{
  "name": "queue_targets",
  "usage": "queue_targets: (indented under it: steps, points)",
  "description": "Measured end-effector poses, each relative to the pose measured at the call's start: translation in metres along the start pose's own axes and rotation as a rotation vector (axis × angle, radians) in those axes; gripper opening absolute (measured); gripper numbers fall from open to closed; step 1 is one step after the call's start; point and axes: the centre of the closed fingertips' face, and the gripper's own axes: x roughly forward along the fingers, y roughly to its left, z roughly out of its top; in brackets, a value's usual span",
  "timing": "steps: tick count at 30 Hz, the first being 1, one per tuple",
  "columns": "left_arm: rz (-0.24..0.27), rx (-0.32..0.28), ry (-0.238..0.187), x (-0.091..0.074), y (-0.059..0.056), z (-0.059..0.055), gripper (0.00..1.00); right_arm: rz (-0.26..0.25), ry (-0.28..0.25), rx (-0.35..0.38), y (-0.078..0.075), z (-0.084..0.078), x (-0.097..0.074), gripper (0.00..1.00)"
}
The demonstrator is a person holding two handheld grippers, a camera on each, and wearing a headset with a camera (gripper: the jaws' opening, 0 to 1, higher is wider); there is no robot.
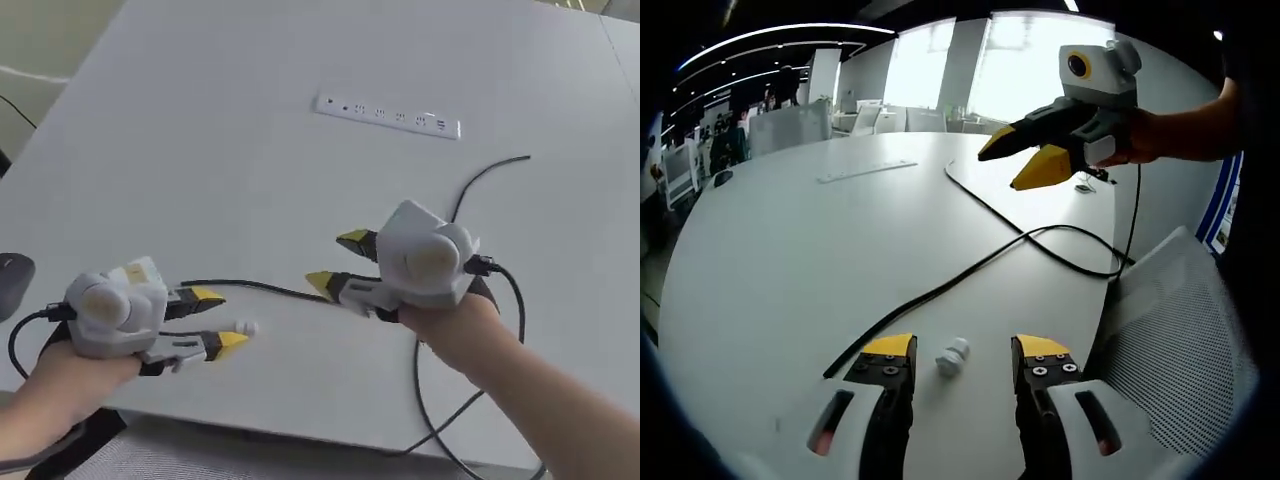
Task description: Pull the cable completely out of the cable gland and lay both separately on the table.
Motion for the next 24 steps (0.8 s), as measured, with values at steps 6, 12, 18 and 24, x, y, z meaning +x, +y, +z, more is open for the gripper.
queue_targets:
  steps: [6,12,18,24]
  points:
    - [0.008,-0.019,-0.024,-0.014,-0.008,0.008,0.45,-0.034,-0.029,0.039,-0.001,-0.006,-0.032,0.38]
    - [0.015,-0.045,-0.054,-0.026,-0.018,0.017,0.49,-0.054,-0.084,0.09,0.003,-0.007,-0.058,0.44]
    - [0.033,-0.064,-0.069,-0.033,-0.023,0.021,0.59,-0.071,-0.116,0.129,0.01,-0.015,-0.08,0.57]
    - [0.065,-0.116,-0.087,-0.046,-0.02,0.023,0.63,-0.086,-0.112,0.186,0.019,-0.036,-0.096,0.61]
